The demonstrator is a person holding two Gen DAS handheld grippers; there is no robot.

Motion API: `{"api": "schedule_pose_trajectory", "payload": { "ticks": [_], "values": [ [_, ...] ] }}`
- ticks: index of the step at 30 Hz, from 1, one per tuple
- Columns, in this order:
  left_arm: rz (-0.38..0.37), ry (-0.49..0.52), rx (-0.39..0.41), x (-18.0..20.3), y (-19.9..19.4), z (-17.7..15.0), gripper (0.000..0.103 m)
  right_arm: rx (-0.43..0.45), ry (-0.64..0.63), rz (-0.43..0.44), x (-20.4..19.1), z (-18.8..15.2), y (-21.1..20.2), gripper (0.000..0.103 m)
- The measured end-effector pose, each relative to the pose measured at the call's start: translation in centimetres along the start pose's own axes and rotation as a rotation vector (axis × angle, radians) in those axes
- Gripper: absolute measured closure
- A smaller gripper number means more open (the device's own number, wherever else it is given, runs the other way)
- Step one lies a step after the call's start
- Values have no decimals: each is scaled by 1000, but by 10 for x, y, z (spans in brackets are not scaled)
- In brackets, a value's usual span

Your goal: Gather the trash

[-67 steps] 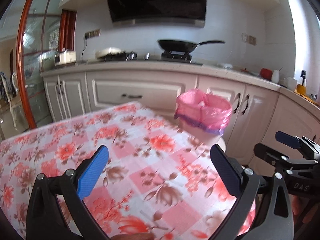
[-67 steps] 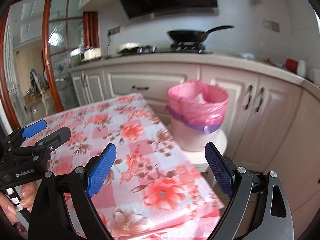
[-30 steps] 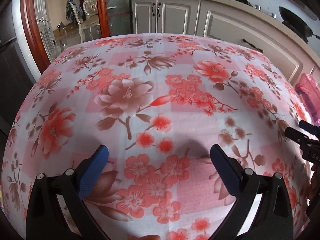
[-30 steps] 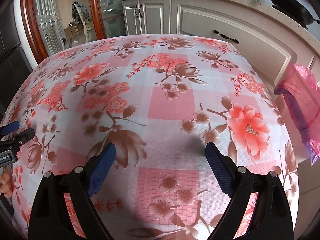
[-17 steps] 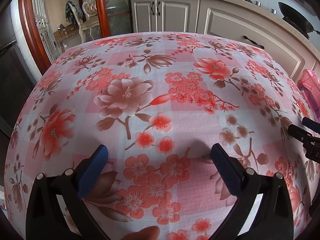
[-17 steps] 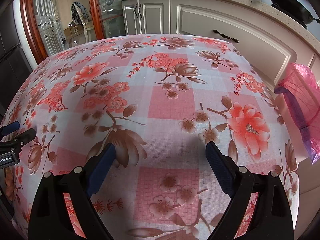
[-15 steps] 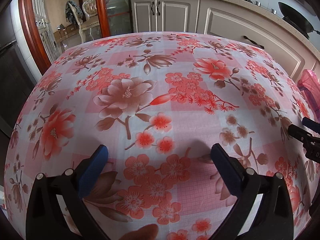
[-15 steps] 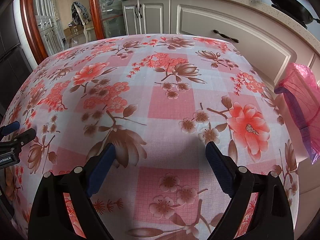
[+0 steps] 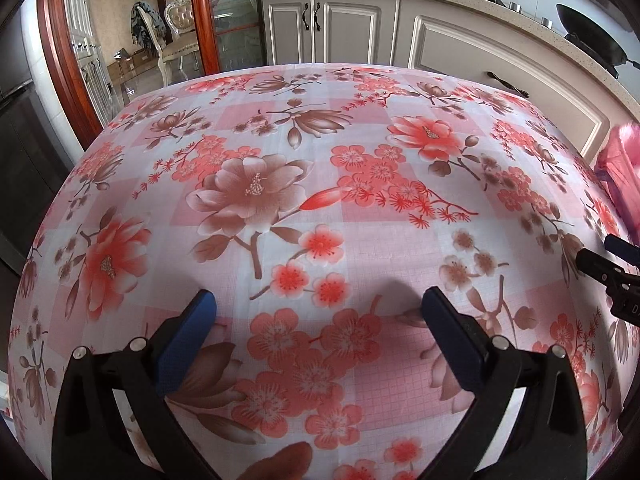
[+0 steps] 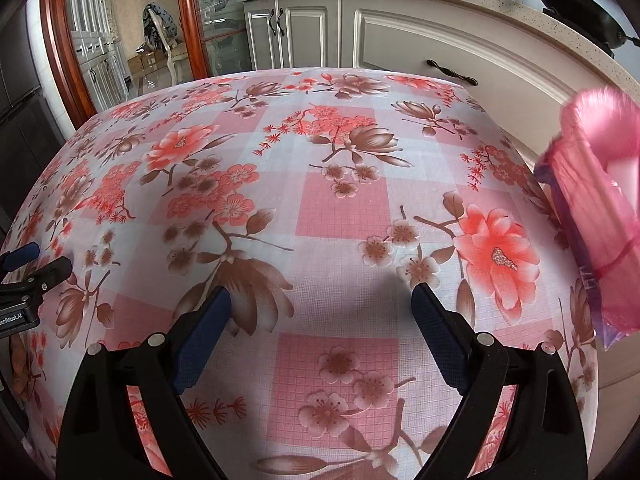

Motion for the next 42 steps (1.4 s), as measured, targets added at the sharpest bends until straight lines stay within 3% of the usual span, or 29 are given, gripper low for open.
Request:
{"api": "schedule_pose_trajectory", "payload": {
  "ticks": [42],
  "values": [
    [0,0,0,3,-1,0,4,1,-1,-1,2,-3,-1,16]
  ]
}}
Point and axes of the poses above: each gripper's, at about its wrist camera, not at the fingertips, and y roughly the way its jaws point, x to its right, z to its top, the point moved 8 cm from there along y, roughly the way its jaws point, and after that the axes turned 4 degrees about -y, right-handed, at the moved point
